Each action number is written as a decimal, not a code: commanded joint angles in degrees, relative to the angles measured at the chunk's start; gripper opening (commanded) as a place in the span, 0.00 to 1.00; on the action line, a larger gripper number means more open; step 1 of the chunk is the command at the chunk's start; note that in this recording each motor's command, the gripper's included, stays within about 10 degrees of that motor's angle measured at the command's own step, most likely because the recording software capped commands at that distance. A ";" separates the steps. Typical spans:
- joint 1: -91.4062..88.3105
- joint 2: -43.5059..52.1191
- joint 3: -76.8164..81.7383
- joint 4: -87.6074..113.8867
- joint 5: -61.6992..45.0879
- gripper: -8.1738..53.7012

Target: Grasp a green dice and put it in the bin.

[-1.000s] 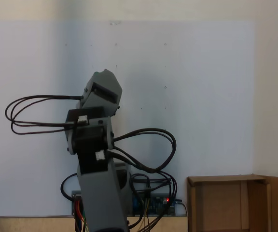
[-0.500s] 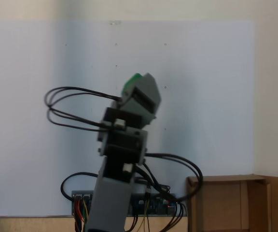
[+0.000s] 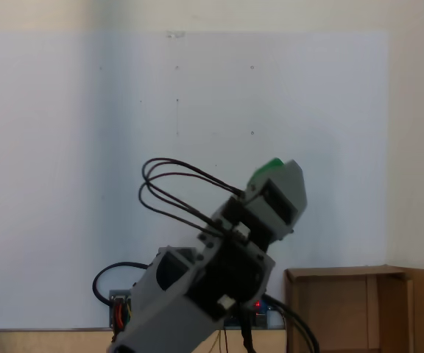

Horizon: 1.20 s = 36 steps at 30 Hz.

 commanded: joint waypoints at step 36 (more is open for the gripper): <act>57.74 -16.44 -3.08 -5.01 -23.99 0.32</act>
